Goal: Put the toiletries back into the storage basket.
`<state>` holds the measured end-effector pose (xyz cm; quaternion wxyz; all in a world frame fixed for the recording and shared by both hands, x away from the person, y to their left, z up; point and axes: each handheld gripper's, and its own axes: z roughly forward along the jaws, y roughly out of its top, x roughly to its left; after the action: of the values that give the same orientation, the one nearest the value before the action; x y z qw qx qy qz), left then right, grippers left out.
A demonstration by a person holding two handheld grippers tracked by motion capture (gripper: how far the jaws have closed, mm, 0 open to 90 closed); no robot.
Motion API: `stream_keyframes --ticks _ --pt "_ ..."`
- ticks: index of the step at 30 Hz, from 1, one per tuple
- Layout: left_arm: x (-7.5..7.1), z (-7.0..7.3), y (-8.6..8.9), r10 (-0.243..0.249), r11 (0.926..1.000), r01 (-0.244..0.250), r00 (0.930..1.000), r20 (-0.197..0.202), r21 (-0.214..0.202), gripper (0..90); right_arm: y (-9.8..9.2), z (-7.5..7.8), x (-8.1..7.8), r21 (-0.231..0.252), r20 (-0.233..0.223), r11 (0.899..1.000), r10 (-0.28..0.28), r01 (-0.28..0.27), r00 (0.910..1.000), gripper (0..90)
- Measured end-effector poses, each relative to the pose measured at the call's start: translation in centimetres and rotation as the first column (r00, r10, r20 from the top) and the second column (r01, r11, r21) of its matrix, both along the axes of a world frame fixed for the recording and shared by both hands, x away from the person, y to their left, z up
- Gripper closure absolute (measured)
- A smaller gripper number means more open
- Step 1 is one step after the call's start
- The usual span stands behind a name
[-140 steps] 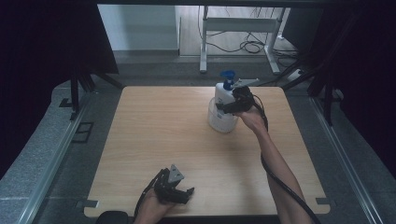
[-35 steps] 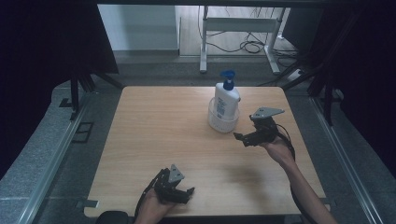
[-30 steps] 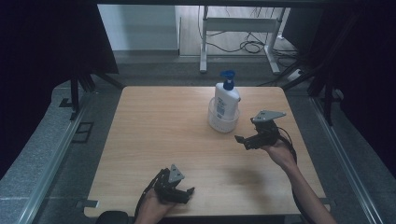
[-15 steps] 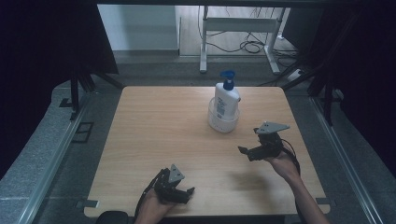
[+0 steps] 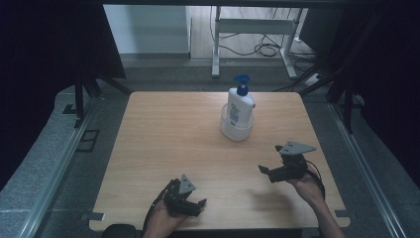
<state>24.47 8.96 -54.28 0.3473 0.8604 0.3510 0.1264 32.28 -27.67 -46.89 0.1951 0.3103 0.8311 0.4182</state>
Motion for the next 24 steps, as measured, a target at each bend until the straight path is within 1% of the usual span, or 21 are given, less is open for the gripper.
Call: stream_keyframes --ticks 5,6,12,16,24 --pt "0.0 0.0 0.0 0.000 1.0000 0.000 1.0000 0.000 0.000 11.9 -0.2 -0.3 -1.1 -0.019 0.005 1.000 0.001 -0.001 1.0000 0.9" --pt "0.0 0.0 0.0 0.005 1.0000 -0.005 1.0000 -0.002 -0.008 11.9 -0.3 -0.4 -1.3 -0.023 0.007 1.000 0.001 -0.001 1.0000 0.9" --pt "0.0 0.0 0.0 0.004 1.0000 -0.004 1.0000 -0.002 -0.005 11.9 -0.5 -1.0 -2.4 -0.031 0.003 1.000 0.000 0.000 1.0000 0.9" --pt "0.0 0.0 0.0 0.003 1.0000 -0.003 1.0000 -0.001 -0.004 11.9 -0.5 -1.7 -3.1 -0.031 -0.010 1.000 0.000 0.000 1.0000 0.9" --pt "0.0 0.0 0.0 0.004 1.0000 -0.004 1.0000 -0.001 -0.004 11.9 -0.7 -3.4 -4.0 -0.046 -0.044 0.999 -0.001 -0.001 0.9990 0.9"
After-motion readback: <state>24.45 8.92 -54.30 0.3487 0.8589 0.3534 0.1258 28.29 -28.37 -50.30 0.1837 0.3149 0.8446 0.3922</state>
